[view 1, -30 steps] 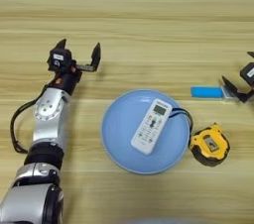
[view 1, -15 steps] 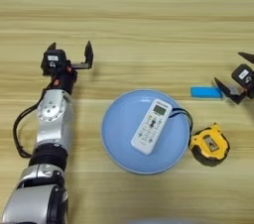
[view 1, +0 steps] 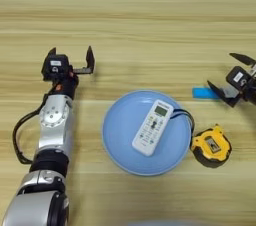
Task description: Move the objects on the table
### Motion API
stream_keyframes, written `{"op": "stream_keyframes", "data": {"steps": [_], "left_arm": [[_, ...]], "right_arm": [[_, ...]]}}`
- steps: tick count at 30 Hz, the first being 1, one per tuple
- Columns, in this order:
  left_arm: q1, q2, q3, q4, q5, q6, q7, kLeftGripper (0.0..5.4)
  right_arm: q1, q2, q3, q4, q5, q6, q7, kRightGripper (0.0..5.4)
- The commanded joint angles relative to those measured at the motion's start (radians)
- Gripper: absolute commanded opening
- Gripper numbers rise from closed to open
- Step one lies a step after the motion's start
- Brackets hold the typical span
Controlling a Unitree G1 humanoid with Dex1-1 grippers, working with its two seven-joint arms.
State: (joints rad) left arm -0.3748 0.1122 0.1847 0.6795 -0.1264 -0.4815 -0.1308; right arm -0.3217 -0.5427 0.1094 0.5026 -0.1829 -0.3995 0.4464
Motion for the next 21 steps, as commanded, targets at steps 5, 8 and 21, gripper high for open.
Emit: {"op": "stream_keyframes", "data": {"steps": [5, 8, 21], "left_arm": [[0.007, -0.002, -0.013, 0.009, 0.013, -0.026, -0.008, 5.40], [0.009, 0.000, -0.016, 0.011, 0.019, -0.045, -0.011, 5.40], [0.037, 0.019, -0.056, -0.058, 0.025, -0.144, -0.076, 5.40]], "right_arm": [[0.003, -0.021, -0.029, 0.007, 0.028, 0.004, 0.016, 5.36], [-0.014, -0.042, -0.085, 0.010, 0.075, -0.004, 0.018, 5.36], [0.001, 0.180, -0.118, -0.356, 0.488, 0.136, 0.169, 5.36]]}}
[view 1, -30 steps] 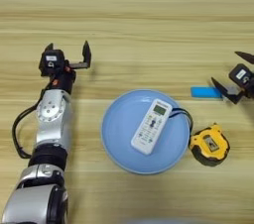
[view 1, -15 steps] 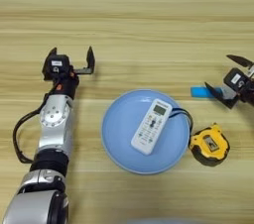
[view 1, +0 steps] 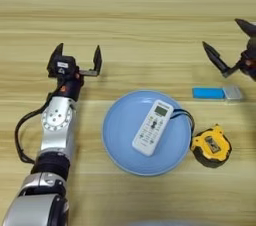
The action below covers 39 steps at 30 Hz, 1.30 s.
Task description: Move the objects on the table
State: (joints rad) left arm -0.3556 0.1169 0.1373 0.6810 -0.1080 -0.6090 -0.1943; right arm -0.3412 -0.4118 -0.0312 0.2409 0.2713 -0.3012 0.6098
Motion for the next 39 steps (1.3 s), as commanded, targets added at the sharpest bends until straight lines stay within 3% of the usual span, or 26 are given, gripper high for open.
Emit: {"op": "stream_keyframes", "data": {"steps": [1, 6, 13, 17, 22, 25, 29, 32, 34, 39], "left_arm": [[0.023, 0.018, -0.009, -0.084, 0.008, -0.018, -0.014, 5.40], [0.059, 0.034, -0.017, -0.247, -0.007, 0.019, -0.030, 5.40], [0.177, 0.049, -0.048, -0.540, -0.021, 0.162, -0.051, 5.40], [0.223, 0.066, -0.078, -0.605, -0.038, 0.224, -0.105, 5.40], [0.233, 0.073, -0.076, -0.621, -0.077, 0.276, -0.144, 5.40], [0.231, 0.073, -0.071, -0.624, -0.106, 0.301, -0.167, 5.40], [0.236, 0.069, -0.069, -0.619, -0.127, 0.308, -0.190, 5.40], [0.244, 0.052, -0.078, -0.616, -0.157, 0.312, -0.211, 5.40], [0.245, 0.041, -0.089, -0.611, -0.160, 0.305, -0.221, 5.40], [0.239, 0.030, -0.092, -0.613, -0.163, 0.312, -0.225, 5.40]], "right_arm": [[0.033, 0.058, 0.027, -0.124, 0.036, 0.048, 0.006, 5.36], [0.113, 0.088, 0.050, -0.231, 0.049, 0.096, 0.010, 5.36], [0.215, 0.089, 0.077, -0.347, -0.041, 0.124, -0.051, 5.36], [0.233, 0.066, 0.081, -0.406, -0.123, 0.140, -0.086, 5.36], [0.225, 0.036, 0.062, -0.460, -0.115, 0.189, -0.075, 5.36], [0.207, 0.029, 0.039, -0.447, -0.073, 0.222, -0.058, 5.36], [0.233, -0.012, 0.033, -0.497, 0.044, 0.305, 0.039, 5.36], [0.278, -0.093, 0.006, -0.558, 0.177, 0.401, 0.166, 5.36], [0.306, -0.148, -0.011, -0.566, 0.226, 0.436, 0.244, 5.36], [0.368, -0.265, -0.027, -0.551, 0.246, 0.469, 0.393, 5.36]]}}
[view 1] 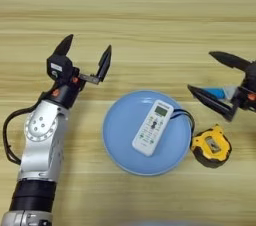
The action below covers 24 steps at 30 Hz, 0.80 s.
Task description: Move the objects on the table
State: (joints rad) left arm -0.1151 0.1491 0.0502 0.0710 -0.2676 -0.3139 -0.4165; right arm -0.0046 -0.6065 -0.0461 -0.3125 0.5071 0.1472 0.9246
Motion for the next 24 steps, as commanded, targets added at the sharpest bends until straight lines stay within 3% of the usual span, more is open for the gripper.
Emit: {"op": "stream_keyframes", "data": {"steps": [1, 8, 14, 24], "left_arm": [[-0.004, -0.004, -0.004, -0.002, -0.004, 0.018, -0.002, 5.40], [-0.022, -0.012, -0.001, 0.012, 0.001, 0.014, 0.004, 5.40], [-0.049, -0.011, 0.002, 0.043, 0.009, 0.006, 0.005, 5.40], [-0.090, -0.015, 0.003, 0.099, 0.020, -0.022, 0.003, 5.40]], "right_arm": [[0.038, -0.086, -0.017, 0.007, 0.015, 0.028, 0.100, 5.36], [0.070, -0.166, 0.025, 0.096, -0.083, 0.003, 0.184, 5.36], [0.093, -0.143, 0.052, 0.161, -0.145, -0.031, 0.178, 5.36], [0.232, -0.130, -0.031, 0.104, -0.029, -0.021, 0.210, 5.36]]}}
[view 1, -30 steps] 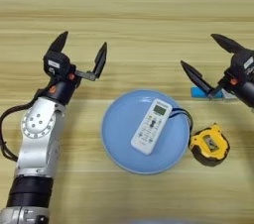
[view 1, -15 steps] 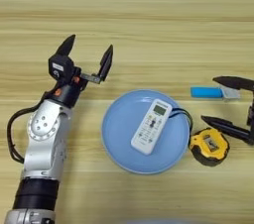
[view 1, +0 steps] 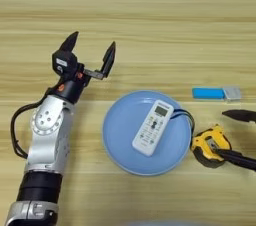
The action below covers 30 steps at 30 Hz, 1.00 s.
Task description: Move the objects on the table
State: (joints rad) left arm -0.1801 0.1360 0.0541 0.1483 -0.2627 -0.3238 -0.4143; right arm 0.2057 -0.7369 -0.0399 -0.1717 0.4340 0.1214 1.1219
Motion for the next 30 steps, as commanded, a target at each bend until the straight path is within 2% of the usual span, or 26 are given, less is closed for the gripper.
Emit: {"op": "stream_keyframes", "data": {"steps": [1, 4, 5, 8, 10, 13, 17, 21, 25, 30], "left_arm": [[-0.025, -0.003, -0.002, 0.023, 0.015, -0.015, 0.000, 5.40], [-0.022, -0.007, -0.005, 0.024, 0.016, -0.020, 0.000, 5.40], [-0.021, -0.008, -0.005, 0.023, 0.017, -0.021, 0.002, 5.40], [-0.014, -0.008, -0.005, 0.008, 0.015, -0.017, 0.004, 5.40], [-0.010, -0.009, -0.005, -0.004, 0.013, -0.013, 0.004, 5.40], [-0.009, -0.012, -0.005, -0.011, 0.009, -0.011, 0.005, 5.40], [-0.003, -0.016, -0.007, -0.024, 0.009, -0.009, 0.006, 5.40], [-0.004, -0.014, 0.005, -0.020, 0.006, -0.011, 0.012, 5.40], [-0.002, -0.013, 0.004, -0.020, 0.006, -0.014, 0.010, 5.40], [0.000, -0.015, 0.003, -0.020, 0.006, -0.017, 0.012, 5.40]], "right_arm": [[0.031, 0.002, -0.042, -0.043, 0.050, 0.002, 0.015, 5.36], [0.058, 0.019, -0.058, -0.075, 0.109, 0.011, 0.031, 5.36], [0.064, 0.021, -0.054, -0.079, 0.098, -0.003, 0.029, 5.36], [0.072, 0.032, -0.035, -0.080, 0.037, -0.066, 0.012, 5.36], [0.064, 0.058, -0.030, -0.081, -0.001, -0.121, -0.016, 5.36], [0.069, 0.075, -0.018, -0.095, -0.025, -0.158, -0.034, 5.36], [0.066, 0.089, 0.020, -0.075, -0.122, -0.232, -0.072, 5.36], [0.056, 0.122, 0.070, -0.104, -0.214, -0.282, -0.145, 5.36], [0.049, 0.126, 0.110, -0.093, -0.301, -0.330, -0.189, 5.36], [0.024, 0.144, 0.128, -0.057, -0.360, -0.364, -0.255, 5.36]]}}
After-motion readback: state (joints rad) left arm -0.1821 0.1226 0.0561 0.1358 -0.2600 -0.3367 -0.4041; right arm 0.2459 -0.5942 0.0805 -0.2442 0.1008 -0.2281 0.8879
